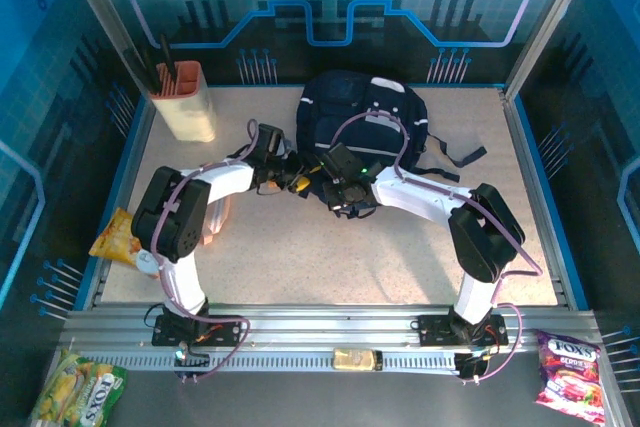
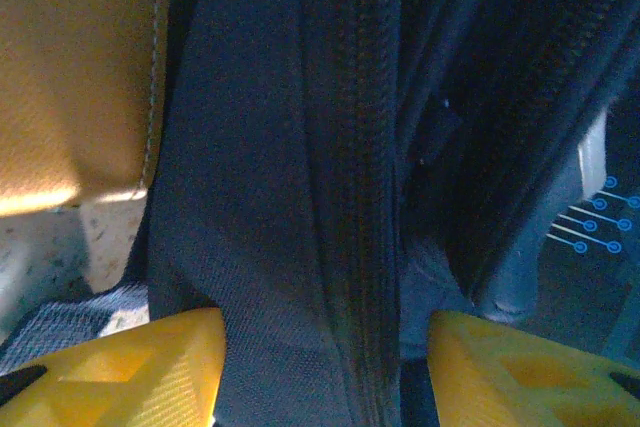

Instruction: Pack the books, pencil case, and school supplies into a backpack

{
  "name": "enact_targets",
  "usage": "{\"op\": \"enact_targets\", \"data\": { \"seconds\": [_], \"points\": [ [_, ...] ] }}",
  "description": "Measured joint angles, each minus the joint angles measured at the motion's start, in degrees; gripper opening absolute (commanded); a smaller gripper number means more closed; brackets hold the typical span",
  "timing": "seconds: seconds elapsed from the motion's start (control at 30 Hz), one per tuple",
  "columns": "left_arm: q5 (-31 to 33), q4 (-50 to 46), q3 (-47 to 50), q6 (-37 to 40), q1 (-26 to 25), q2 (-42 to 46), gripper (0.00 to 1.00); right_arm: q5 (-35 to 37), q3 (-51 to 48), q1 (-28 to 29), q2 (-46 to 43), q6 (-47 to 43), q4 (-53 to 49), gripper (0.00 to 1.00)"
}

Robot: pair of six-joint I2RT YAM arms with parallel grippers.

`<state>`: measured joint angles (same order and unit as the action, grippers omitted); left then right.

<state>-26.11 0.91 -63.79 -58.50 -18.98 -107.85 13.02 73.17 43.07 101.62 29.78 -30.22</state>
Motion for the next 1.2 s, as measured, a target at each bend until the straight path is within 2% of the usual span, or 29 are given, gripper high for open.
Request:
{"op": "enact_targets", "data": {
  "seconds": [0.1,0.23,0.4,0.6,0.8,0.97,1.2],
  "points": [
    [-0.3,-3.5,-3.3,1.2,-0.1,-2.3,0.42,0.4,0.0,0.0,0.0,0.0,-0.2,0.05],
    [-0.2,-7.4,-6.4,3.9,-0.3,-4.1,0.18,2.3,-0.1,0.0,0.0,0.0,-1.0,0.05],
    [0.0,-9.7,-7.6,6.3,-0.5,-4.8,0.0,6.0,-1.2,0.0,-0.3,0.0,-2.6,0.1],
    [0.1,-10.7,-8.1,6.6,-0.4,-4.8,0.0,10.1,-7.3,-1.4,-4.5,0.0,-3.8,0.12],
    [-0.3,-11.3,-8.5,7.9,0.0,-4.8,0.0,12.0,-11.1,-6.5,-7.9,0.0,-3.8,0.15],
    [-0.8,-11.8,-8.8,8.2,0.5,-4.8,0.0,9.6,-12.6,-10.4,-8.7,-1.4,-1.8,0.16],
    [-1.0,-11.8,-8.9,9.3,2.2,-4.8,0.0,5.5,-13.2,-12.4,-8.7,-5.3,2.2,0.15]
  ]
}}
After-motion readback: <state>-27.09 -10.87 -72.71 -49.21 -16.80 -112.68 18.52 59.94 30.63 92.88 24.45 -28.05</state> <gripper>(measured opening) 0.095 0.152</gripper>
